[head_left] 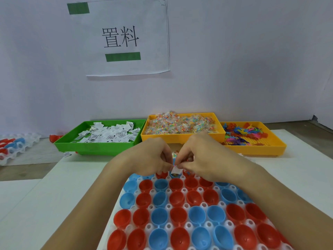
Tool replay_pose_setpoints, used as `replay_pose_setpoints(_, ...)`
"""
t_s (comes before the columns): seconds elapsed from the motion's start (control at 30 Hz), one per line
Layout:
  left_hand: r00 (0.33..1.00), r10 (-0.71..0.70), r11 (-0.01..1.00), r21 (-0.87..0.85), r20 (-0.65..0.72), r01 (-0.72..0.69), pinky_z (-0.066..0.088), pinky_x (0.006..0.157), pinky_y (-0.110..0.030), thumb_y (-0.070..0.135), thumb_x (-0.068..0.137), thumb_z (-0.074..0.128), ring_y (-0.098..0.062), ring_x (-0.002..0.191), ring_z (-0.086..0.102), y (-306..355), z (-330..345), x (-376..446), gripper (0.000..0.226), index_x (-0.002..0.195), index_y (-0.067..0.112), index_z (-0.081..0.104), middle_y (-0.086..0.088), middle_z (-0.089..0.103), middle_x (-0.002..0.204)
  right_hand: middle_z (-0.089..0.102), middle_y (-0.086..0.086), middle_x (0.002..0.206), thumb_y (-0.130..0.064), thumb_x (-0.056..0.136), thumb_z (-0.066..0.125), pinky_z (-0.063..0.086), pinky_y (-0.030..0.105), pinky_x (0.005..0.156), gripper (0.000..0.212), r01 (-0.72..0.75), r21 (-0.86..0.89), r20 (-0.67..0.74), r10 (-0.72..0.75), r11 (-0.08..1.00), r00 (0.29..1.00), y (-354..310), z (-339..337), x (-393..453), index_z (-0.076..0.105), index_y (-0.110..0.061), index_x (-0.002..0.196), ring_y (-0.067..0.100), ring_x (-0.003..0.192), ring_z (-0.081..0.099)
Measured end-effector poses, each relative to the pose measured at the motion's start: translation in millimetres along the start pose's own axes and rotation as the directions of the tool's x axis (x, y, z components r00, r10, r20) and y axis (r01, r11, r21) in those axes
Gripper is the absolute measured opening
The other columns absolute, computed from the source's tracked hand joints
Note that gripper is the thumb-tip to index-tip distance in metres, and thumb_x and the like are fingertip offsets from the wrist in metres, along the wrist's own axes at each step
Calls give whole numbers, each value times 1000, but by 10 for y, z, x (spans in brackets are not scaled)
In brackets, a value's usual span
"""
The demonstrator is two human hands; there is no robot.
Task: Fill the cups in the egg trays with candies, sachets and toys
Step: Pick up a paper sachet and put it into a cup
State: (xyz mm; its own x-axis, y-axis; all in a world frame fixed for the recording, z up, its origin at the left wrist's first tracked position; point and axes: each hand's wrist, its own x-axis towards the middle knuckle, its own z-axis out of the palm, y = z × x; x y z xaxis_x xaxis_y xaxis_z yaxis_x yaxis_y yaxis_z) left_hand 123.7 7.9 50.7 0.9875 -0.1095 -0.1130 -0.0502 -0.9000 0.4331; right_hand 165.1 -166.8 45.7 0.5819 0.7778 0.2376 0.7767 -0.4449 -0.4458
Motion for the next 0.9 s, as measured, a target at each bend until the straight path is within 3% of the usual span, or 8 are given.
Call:
replay_pose_setpoints(0.13,1000,-6,1000,17,16,6,58,74,-27,17,87,72,-9,73,70,9,-9,-9,5,85,22,71,6,73,78,56,-27,67,-17,93,69,46,14,84,17,5,-44,47,-3,999,999,-13,0,-4,80,-26,102,-18,70,53)
replay_pose_setpoints(0.23,999,-26,1000,18,32,25,59,79,-31,19,81,75,-9,78,70,13,-22,-15,21,101,23,69,9,73,85,66,-21,83,-18,94,68,43,12,75,18,6,-60,61,-3,998,998,-12,8,-6,79,-26,105,-9,68,53)
replay_pose_setpoints(0.33,999,-27,1000,7,30,26,58,78,-30,31,77,81,-7,80,69,26,-20,-22,32,105,26,65,10,71,88,57,-24,80,-18,94,67,36,8,66,18,17,-79,63,-12,997,998,7,21,-3,79,-26,105,-7,70,51)
replay_pose_setpoints(0.5,996,32,999,45,-78,-29,51,66,-22,29,79,80,-9,70,63,42,44,9,21,96,21,70,8,67,82,70,-13,100,-18,95,65,39,13,75,19,51,-112,65,-44,992,997,38,39,7,79,-25,106,-8,72,47)
replay_pose_setpoints(0.63,995,52,996,73,-87,-45,46,61,-17,23,82,76,-7,68,58,36,99,27,18,98,18,70,8,64,80,69,-16,89,-19,95,65,41,14,73,17,64,-92,37,-61,994,997,45,50,21,80,-25,101,-6,71,52)
replay_pose_setpoints(0.73,994,65,995,82,-89,-57,39,55,-12,24,84,74,0,62,55,33,131,36,10,89,23,65,11,61,75,68,-17,78,-21,94,64,49,17,70,17,53,-70,-10,-54,996,998,60,4,22,80,-25,95,5,74,62)
replay_pose_setpoints(0.9,995,23,997,70,-98,-16,42,56,-20,25,81,76,-7,63,56,32,168,55,16,86,26,60,8,61,77,72,-18,82,-23,93,66,47,8,71,15,41,-58,-132,-48,997,990,106,-141,4,80,-27,96,-3,83,61)
